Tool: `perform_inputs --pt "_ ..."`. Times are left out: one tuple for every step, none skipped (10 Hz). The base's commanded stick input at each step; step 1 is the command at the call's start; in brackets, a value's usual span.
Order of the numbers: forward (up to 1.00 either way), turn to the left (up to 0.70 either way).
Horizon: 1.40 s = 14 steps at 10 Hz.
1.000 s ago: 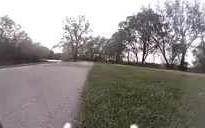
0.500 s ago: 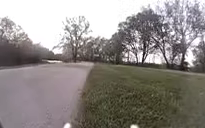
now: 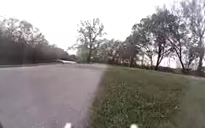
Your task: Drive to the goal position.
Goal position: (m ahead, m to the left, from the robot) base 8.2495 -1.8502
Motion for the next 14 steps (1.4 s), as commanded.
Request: perform_inputs --pt "0.0 1.0" --pt "0.0 1.0" --pt "0.0 1.0" --pt "0.0 1.0" --pt "0.0 1.0" --pt "0.0 1.0" --pt "0.0 1.0" --pt "0.68 0.59" --pt "1.0 0.4" --pt "1.0 0.2" --pt "1.0 0.0" --pt "1.0 0.0" --pt "1.0 0.0" --pt "1.0 0.0"
